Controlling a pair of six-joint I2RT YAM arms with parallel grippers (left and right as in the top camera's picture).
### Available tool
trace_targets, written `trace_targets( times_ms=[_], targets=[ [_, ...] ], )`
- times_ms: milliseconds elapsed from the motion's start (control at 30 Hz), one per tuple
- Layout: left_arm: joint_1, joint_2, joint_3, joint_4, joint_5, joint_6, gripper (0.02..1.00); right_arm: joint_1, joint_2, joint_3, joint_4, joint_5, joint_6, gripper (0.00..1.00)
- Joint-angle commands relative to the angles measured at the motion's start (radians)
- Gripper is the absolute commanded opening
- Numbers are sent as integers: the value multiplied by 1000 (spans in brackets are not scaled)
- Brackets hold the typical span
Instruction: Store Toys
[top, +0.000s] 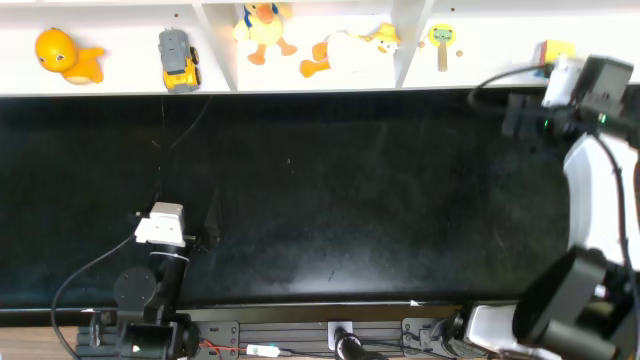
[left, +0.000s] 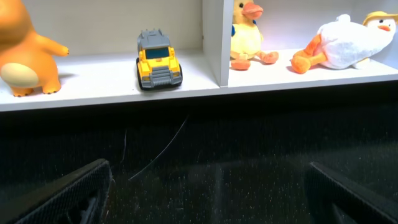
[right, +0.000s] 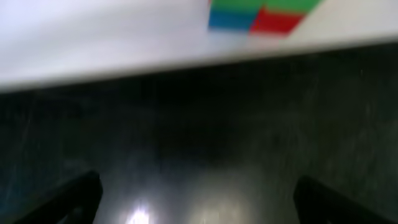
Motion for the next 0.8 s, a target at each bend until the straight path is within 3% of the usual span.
trace_targets(
  times_ms=[33, 200, 333, 533, 800],
  targets=[
    [4, -13, -3, -2, -6, 15, 998, 5, -181, -159, 84, 5, -9, 996],
    [4, -13, -3, -2, -6, 15, 998, 91, -372, -343, 232, 41, 16, 996],
    [4, -13, -3, -2, -6, 15, 998, 212, -546, -536, 464, 157, 186, 996],
    [4, -13, -3, -2, -6, 15, 998, 298, -856, -900, 920, 145, 291, 998],
    [4, -13, -3, -2, -6, 15, 998, 362, -1210, -1139, 908, 101, 291, 996]
  ],
)
